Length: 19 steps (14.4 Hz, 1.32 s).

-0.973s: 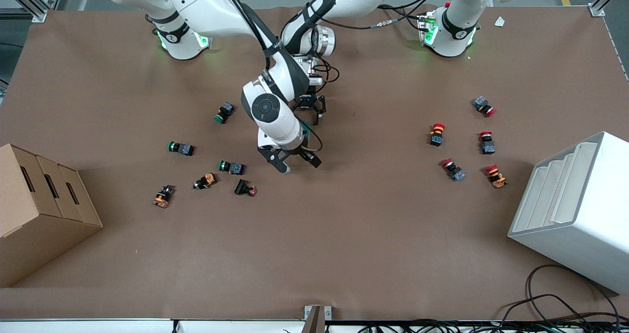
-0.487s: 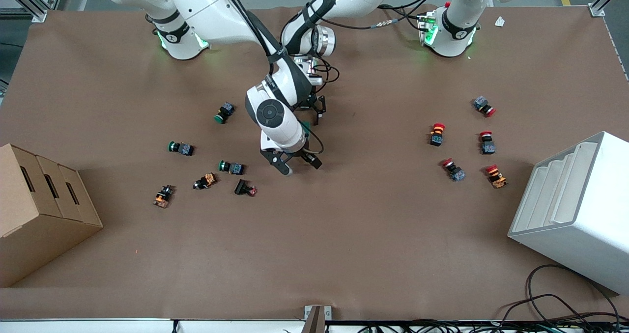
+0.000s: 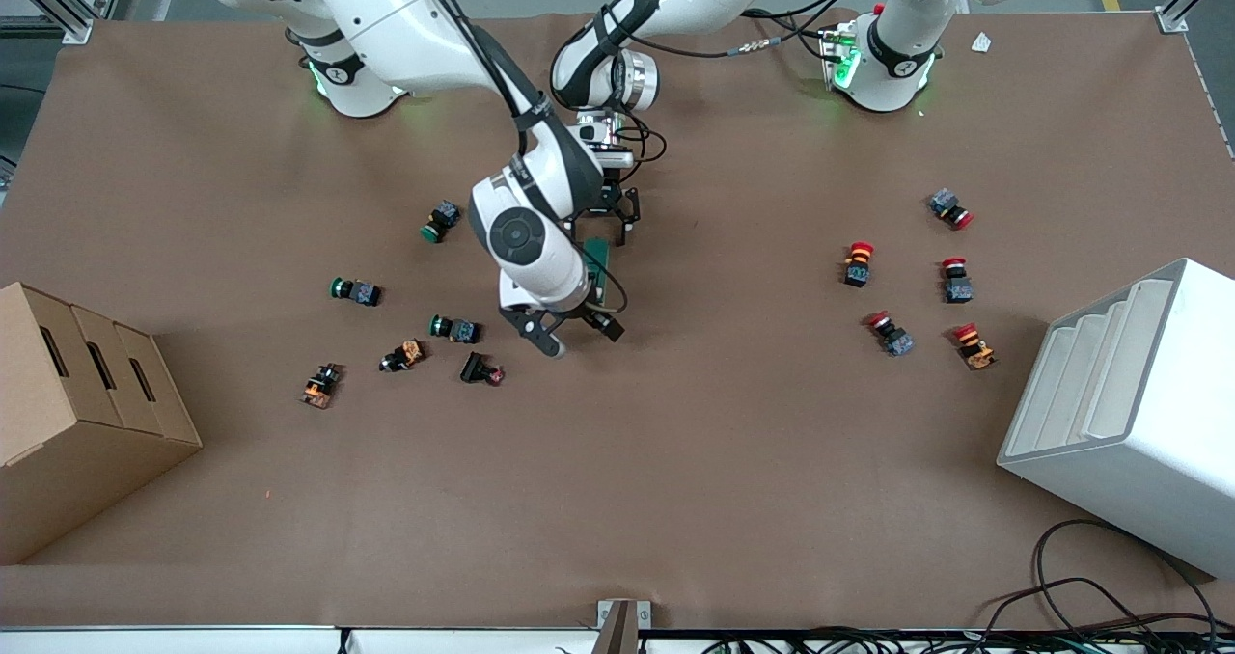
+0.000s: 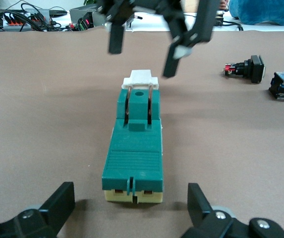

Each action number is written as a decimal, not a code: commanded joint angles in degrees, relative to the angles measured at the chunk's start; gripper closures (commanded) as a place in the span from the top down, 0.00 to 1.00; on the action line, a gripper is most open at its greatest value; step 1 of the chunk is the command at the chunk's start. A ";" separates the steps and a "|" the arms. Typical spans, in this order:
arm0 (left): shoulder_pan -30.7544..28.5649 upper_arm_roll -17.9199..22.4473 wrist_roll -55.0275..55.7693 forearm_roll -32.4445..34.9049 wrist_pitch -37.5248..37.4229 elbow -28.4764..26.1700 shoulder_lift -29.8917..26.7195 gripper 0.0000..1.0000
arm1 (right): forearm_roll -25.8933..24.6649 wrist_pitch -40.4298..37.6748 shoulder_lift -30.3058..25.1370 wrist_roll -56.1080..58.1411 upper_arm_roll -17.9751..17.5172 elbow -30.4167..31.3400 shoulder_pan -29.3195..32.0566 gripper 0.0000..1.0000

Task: Close load switch with both arms

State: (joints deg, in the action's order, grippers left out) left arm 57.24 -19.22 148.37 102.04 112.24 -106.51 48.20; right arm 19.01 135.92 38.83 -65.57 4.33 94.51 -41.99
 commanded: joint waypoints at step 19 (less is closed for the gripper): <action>-11.60 -1.17 -44.26 -52.96 0.52 12.99 -19.79 1.00 | -10.13 -49.06 -24.15 74.89 45.05 -6.16 3.23 1.00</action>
State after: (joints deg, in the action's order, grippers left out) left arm 49.55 -20.19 111.58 55.99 112.64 -94.92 31.99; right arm 9.86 91.22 15.26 8.29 47.03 91.71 -38.23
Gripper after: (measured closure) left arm 0.000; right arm 0.000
